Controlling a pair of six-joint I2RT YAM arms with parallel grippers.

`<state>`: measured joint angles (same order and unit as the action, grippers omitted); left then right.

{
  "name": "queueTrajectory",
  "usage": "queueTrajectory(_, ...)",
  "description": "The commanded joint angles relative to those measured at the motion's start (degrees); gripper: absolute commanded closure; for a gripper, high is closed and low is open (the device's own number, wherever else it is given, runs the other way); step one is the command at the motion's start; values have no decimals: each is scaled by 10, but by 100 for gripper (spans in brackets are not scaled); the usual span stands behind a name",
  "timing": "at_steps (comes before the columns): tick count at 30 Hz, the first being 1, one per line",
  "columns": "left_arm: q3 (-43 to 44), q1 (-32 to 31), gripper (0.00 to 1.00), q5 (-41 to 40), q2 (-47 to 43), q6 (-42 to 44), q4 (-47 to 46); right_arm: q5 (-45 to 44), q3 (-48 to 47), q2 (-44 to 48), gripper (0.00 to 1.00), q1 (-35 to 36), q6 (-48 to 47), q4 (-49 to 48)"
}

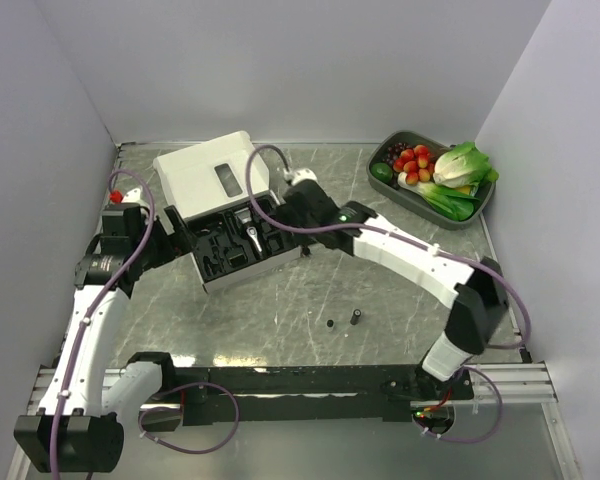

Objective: Sort the hair-cutting tools

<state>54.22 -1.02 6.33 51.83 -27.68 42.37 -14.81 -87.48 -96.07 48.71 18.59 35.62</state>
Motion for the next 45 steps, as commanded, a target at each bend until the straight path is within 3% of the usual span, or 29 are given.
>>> queueTrajectory(1, 13, -2, 3, 16, 12, 6, -34, -19, 114, 77, 27, -12, 42, 53)
queueTrajectory(11, 16, -2, 3, 39, 45, -11, -71, -23, 312, 255, 28, -16, 172, 128)
queueTrajectory(15, 11, -2, 3, 43, 49, -15, -78, -5, 378, 279, 28, -19, 198, 125)
queueTrajectory(26, 18, -2, 3, 43, 60, -8, -74, 23, 423, 283, 35, -19, 225, 104)
queueTrajectory(42, 16, -2, 3, 36, 63, -2, -72, 38, 415, 250, 64, -19, 214, 89)
queueTrajectory(45, 13, -2, 3, 36, 64, -1, -75, 38, 413, 246, 76, -20, 211, 89)
